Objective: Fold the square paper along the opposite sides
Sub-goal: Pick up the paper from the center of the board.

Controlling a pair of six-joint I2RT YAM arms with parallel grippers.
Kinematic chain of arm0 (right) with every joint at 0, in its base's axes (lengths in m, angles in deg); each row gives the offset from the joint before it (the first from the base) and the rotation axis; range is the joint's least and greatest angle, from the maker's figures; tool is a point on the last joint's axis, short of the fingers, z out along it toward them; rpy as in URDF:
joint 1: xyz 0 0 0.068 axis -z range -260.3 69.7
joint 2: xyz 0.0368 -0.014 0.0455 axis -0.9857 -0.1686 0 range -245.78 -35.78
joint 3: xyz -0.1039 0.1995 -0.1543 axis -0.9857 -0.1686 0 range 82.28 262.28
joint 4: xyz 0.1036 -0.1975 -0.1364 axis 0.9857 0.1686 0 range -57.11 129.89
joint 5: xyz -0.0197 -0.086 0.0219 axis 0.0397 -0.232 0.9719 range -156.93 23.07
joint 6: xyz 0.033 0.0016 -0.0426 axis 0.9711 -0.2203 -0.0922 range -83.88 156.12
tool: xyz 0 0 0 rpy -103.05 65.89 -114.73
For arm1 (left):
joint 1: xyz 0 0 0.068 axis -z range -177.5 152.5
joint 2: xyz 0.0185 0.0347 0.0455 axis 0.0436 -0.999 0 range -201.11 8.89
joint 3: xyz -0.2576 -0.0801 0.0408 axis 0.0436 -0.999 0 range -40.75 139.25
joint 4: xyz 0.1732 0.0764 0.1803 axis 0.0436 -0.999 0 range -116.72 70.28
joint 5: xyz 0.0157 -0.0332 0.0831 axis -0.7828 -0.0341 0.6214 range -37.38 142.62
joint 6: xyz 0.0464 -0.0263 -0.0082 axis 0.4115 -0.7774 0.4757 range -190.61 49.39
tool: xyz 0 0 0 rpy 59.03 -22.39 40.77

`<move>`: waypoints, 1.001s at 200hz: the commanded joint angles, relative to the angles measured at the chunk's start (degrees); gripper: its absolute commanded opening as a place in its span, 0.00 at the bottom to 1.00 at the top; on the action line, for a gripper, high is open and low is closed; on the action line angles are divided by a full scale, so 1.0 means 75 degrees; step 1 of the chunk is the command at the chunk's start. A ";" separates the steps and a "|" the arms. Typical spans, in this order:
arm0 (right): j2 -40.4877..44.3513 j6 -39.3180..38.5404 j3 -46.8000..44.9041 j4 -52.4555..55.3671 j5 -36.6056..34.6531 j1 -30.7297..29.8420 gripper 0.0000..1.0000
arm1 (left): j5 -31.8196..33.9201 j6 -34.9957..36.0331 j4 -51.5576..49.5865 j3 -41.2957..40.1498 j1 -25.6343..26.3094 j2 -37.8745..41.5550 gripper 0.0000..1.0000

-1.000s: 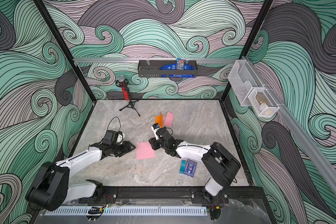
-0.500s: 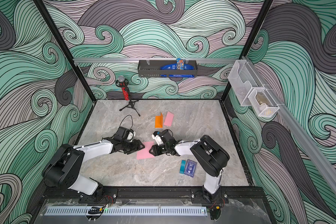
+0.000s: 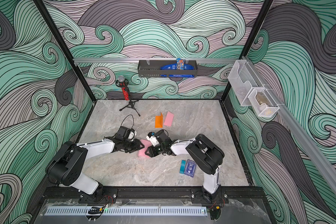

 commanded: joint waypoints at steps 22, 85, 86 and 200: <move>0.0987 -0.0017 -0.0194 0.0329 -0.0120 0.0320 0.44 | 0.0147 0.0210 -0.0808 0.0135 0.0048 -0.0103 0.21; 0.2643 0.0088 -0.0598 0.0588 -0.0041 0.1020 0.47 | -0.0351 0.0649 -0.1338 0.1148 -0.0002 0.1003 0.18; 0.2660 0.0101 -0.0598 0.0588 -0.0028 0.1027 0.47 | -0.0366 0.0649 -0.1335 0.1148 -0.0002 0.1020 0.18; 0.2408 0.3063 -0.1622 -0.3167 0.2666 0.2090 0.55 | -0.2068 0.0516 -0.0278 0.0760 -0.0506 0.1829 0.18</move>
